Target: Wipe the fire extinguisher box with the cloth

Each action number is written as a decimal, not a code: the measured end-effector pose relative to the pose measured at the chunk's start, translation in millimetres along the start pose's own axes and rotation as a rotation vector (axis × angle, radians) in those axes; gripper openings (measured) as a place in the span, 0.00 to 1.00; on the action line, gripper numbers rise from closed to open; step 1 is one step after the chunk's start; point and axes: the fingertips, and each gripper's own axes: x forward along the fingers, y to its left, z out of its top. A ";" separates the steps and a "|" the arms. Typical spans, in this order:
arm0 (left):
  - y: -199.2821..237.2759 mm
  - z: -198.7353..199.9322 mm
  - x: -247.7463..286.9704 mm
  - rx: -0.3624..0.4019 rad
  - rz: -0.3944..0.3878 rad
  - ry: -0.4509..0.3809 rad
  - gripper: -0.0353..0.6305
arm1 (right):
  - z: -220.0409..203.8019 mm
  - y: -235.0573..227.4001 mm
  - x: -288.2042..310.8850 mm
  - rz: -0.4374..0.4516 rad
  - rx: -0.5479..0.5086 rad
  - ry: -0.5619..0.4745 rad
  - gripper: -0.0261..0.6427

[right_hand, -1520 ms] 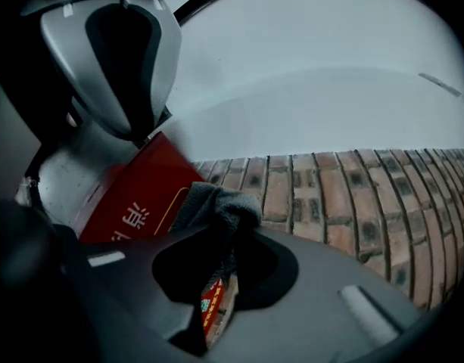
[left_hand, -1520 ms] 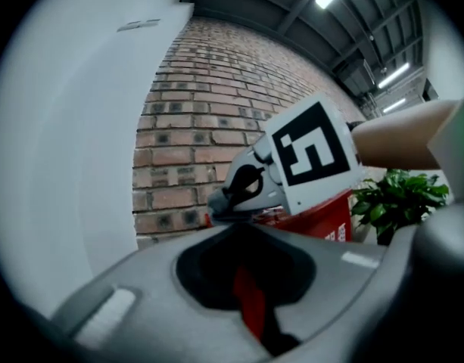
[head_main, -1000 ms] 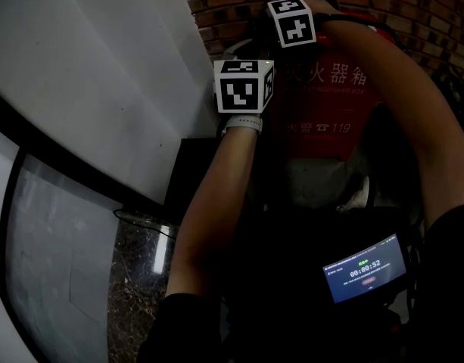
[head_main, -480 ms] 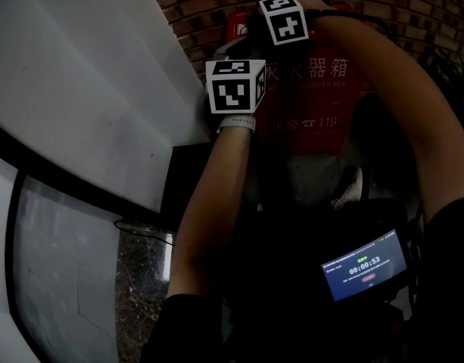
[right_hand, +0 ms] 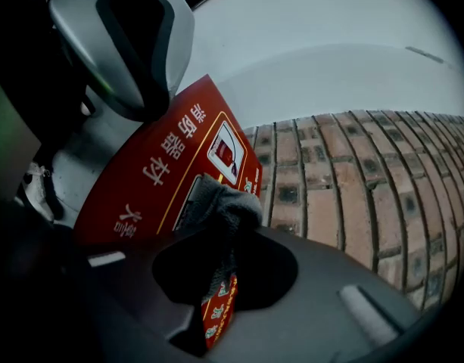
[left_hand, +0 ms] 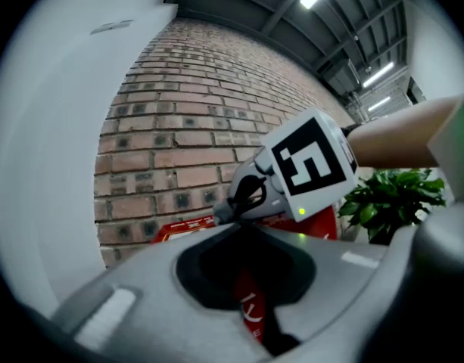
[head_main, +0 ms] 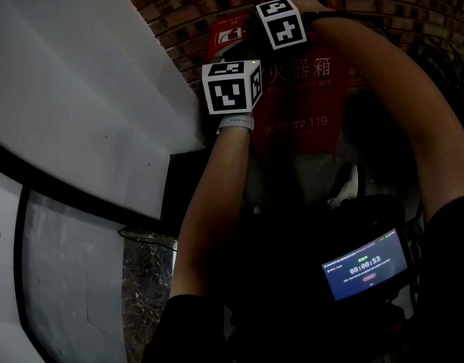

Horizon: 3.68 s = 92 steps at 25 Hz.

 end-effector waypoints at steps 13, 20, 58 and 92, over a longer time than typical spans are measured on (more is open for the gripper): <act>-31.2 7.8 12.9 0.023 0.002 0.024 0.06 | -60.0 14.3 -23.1 -0.017 0.055 0.040 0.08; -54.5 9.9 22.1 0.042 -0.006 0.035 0.06 | -91.9 24.6 -36.3 -0.028 0.075 0.061 0.08; -13.0 31.9 -24.3 0.042 0.070 0.010 0.06 | -64.6 -15.7 -91.2 -0.139 0.105 0.035 0.08; 68.8 -16.6 -58.5 -0.021 0.112 0.014 0.06 | 85.8 1.0 -9.8 0.010 -0.008 -0.047 0.08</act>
